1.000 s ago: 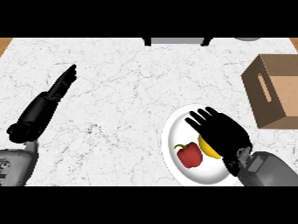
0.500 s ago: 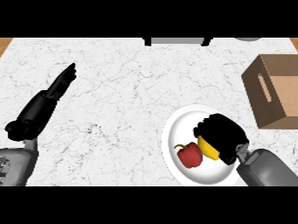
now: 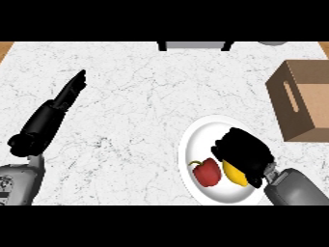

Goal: Pick the lemon from the plate and place it in the cardboard box

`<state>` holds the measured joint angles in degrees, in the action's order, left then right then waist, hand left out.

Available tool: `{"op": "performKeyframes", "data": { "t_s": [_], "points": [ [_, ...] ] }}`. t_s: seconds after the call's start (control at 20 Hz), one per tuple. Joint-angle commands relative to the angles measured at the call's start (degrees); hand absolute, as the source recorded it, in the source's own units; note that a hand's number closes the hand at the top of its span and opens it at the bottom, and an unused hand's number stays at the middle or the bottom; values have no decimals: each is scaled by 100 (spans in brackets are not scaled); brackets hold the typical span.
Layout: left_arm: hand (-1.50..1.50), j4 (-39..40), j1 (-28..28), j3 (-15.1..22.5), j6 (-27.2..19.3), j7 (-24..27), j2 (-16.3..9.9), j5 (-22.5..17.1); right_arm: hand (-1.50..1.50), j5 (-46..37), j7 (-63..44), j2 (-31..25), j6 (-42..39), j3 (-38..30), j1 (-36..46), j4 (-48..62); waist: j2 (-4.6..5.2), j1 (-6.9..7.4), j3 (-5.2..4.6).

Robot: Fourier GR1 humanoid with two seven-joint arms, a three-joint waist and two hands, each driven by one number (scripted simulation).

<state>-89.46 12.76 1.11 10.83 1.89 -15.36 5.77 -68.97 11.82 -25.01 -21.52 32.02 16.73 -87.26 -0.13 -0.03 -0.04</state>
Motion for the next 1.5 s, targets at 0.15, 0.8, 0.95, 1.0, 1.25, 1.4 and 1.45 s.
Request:
{"op": "performKeyframes", "data": {
  "t_s": [0.15, 0.8, 0.95, 1.0, 1.25, 1.4, 1.45],
  "points": [
    [0, -99, -185, -114, -79, -23, -46, 21, 150, 1033, 2603, -1304, 1016, 349, -1514, -1283, -54, -307, 26],
    [0, -102, -337, -261, -65, 74, -87, 13, 150, 4471, 5369, -3290, 2277, -3101, -3420, -2736, -35, -335, 5],
    [0, -101, -441, -231, 34, 253, -117, 10, 150, 5401, 4787, -3074, 1973, -3786, -3668, -2744, -35, -322, -1],
    [0, -178, -507, -146, -18, 293, -89, 117, 150, 5957, 4739, -3169, 1640, -4073, -3452, -2353, -19, -246, -1],
    [0, -155, -350, -175, 123, 233, -117, 15, 150, 7170, 3567, -3368, 927, -4994, -3350, -2001, -6, -123, -7],
    [0, 80, 111, -46, 73, 11, 55, 82, 150, 7475, 3108, -3475, 685, -4957, -2470, -1021, 51, 50, 1],
    [0, 159, -176, -134, 235, 372, -89, 32, 150, 7436, 2950, -3495, 691, -4951, -2290, -802, 49, 92, 0]
  ]
}}
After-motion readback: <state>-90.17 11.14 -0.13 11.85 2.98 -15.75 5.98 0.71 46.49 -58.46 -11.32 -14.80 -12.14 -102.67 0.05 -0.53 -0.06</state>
